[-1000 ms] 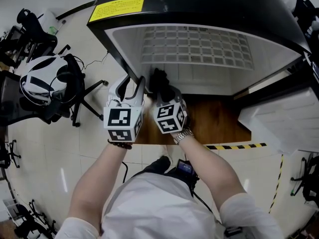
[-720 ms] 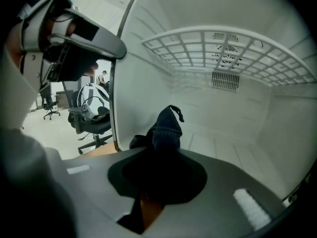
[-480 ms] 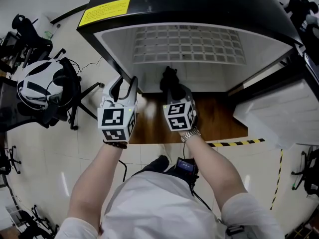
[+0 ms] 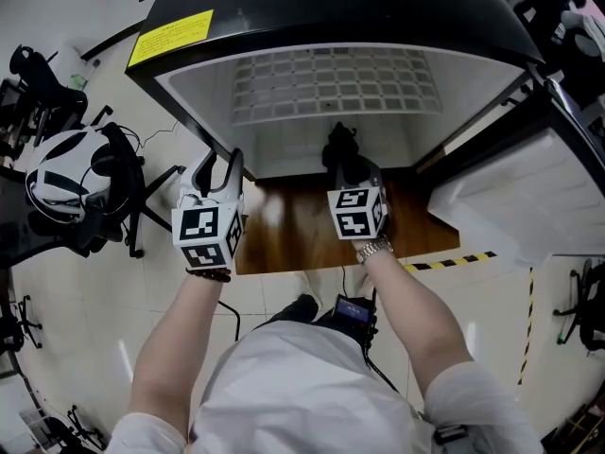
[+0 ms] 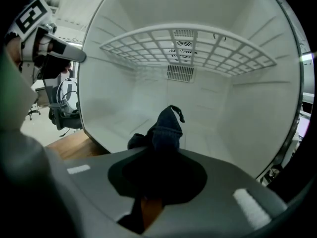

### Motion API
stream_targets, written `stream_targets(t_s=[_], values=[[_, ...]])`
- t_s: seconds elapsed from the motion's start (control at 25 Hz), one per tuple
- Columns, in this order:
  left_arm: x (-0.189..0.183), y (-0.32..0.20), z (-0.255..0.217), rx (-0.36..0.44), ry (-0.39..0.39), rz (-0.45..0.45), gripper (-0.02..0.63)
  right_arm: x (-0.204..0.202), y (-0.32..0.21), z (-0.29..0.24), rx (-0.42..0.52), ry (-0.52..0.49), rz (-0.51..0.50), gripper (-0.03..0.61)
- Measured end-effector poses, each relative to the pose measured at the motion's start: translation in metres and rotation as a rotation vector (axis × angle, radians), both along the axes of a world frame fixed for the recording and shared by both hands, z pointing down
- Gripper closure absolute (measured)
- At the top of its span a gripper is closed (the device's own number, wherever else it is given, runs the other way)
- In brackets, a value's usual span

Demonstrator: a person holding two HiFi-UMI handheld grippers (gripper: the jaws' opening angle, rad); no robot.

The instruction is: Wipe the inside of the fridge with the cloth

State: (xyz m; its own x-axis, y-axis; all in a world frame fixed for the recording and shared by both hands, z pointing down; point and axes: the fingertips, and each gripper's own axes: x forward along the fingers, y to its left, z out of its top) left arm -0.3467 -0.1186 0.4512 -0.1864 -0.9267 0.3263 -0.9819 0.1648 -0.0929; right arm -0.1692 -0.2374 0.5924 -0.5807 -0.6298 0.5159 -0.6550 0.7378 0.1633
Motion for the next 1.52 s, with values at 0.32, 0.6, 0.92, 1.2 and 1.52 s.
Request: stream_targets(t_s=[0.32, 0.6, 0.92, 1.2, 1.52], values=[[0.0, 0.0, 0.0, -0.003, 0.006, -0.005, 0.466, 0.048, -0.028, -0.001, 0.006, 0.03, 0.096, 0.522], [-0.001, 0.001, 0.001, -0.015, 0.008, -0.014, 0.468, 0.078, -0.042, 0.0, -0.004, 0.054, 0.168, 0.522], [-0.001, 0.0, 0.001, -0.016, 0.008, -0.025, 0.469, 0.101, -0.052, 0.003, -0.019, 0.076, 0.224, 0.522], [0.003, 0.007, 0.003, -0.025, 0.022, -0.028, 0.474, 0.096, -0.048, -0.012, -0.015, 0.032, 0.196, 0.522], [0.054, 0.024, 0.027, -0.062, 0.081, 0.052, 0.477, 0.096, -0.033, -0.048, 0.023, -0.02, 0.106, 0.522]])
